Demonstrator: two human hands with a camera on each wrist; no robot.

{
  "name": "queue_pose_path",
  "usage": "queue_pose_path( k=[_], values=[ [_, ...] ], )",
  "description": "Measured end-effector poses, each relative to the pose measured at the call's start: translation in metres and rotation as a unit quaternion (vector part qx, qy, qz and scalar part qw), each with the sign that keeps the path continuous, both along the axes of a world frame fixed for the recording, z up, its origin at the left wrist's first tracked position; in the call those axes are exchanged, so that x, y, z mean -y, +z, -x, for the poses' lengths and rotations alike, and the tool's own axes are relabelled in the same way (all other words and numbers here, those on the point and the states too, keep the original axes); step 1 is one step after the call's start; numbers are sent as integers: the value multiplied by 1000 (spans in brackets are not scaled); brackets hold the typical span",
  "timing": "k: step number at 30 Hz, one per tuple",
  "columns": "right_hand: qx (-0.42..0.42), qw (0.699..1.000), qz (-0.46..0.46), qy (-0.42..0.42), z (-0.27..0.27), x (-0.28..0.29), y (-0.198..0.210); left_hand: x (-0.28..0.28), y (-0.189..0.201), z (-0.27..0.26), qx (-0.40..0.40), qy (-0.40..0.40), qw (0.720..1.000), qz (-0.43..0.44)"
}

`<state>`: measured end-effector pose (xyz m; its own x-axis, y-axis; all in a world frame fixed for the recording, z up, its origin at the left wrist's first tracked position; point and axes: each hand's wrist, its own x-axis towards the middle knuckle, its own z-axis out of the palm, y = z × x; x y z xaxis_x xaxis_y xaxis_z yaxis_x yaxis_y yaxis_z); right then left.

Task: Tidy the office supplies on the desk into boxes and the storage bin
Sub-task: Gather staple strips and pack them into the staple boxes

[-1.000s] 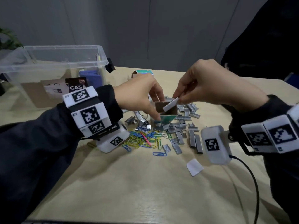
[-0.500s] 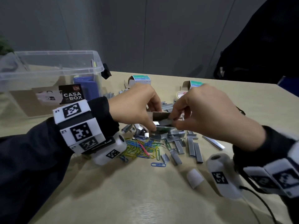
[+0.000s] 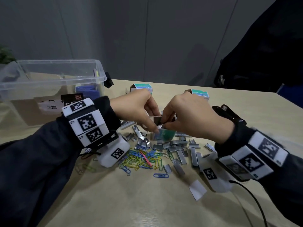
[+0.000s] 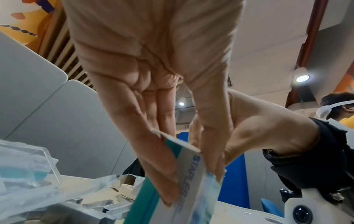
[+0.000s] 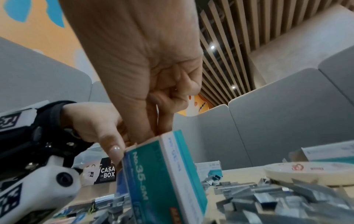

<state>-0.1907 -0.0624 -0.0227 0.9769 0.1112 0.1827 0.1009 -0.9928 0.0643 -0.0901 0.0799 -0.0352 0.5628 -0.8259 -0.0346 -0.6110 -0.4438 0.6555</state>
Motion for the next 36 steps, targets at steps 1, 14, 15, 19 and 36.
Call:
queue_pose_path(
  k=[1, 14, 15, 19, 36],
  values=[
    [-5, 1000, 12, 1, -1, 0, -1, 0, 0, 0, 2, -3, 1000, -2],
    [27, 997, 77, -1, -2, 2, 9, 2, -2, -6, -45, 19, 999, 2],
    [43, 997, 59, -2, 0, 6, 13, 2, -2, -6, -49, 19, 999, 2],
    [13, 1000, 9, 11, 11, 32, 27, 3, -2, -7, -68, 28, 997, 4],
    [-234, 943, 183, 150, 11, 47, -11, 1, -1, -4, -85, 17, 996, -3]
  ],
)
